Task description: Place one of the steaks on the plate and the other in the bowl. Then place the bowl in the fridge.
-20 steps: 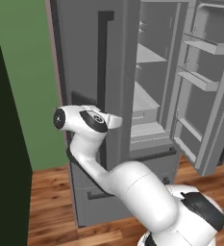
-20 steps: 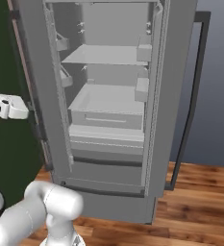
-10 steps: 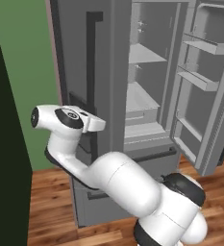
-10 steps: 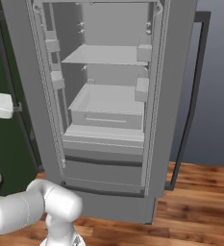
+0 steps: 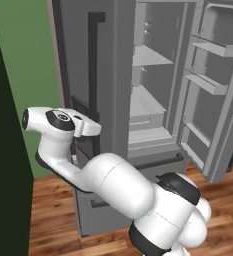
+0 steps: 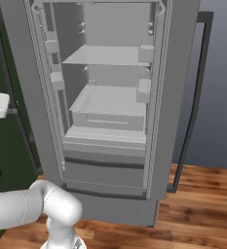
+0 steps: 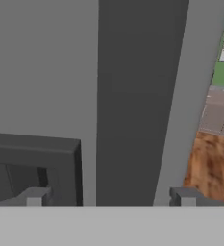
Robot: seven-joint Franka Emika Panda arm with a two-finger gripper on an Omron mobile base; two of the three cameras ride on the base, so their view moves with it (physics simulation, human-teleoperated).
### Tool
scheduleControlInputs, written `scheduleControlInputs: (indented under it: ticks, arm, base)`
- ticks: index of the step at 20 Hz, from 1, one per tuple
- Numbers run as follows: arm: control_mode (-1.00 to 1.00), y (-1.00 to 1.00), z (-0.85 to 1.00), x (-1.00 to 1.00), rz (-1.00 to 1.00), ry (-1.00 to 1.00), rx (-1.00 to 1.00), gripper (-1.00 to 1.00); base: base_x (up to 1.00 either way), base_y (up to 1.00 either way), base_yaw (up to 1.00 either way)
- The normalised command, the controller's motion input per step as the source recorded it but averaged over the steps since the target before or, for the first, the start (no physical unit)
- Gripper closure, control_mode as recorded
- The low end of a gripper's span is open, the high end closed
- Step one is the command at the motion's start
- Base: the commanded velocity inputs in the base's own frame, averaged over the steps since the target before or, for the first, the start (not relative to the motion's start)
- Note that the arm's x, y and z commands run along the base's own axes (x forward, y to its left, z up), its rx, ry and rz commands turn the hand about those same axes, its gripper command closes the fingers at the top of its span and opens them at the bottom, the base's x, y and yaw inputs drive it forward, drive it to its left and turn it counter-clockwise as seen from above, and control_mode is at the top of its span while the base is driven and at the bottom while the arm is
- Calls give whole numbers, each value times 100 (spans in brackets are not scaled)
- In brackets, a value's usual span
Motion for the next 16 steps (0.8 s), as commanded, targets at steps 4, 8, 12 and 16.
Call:
scheduleControlInputs:
  ticks: [4, 8, 12, 16]
  arm:
    - [-100, 0, -5, -20, 0, 0, 0, -100]
    - [-100, 0, -19, -49, 0, 1, 0, -100]
    - [-100, 0, -20, -21, 3, 7, 0, -100]
    - [-100, -39, 0, -37, 6, 7, 0, -100]
  base:
    - [0, 0, 0]
    - [0, 0, 0]
    - [0, 0, 0]
    - [0, 0, 0]
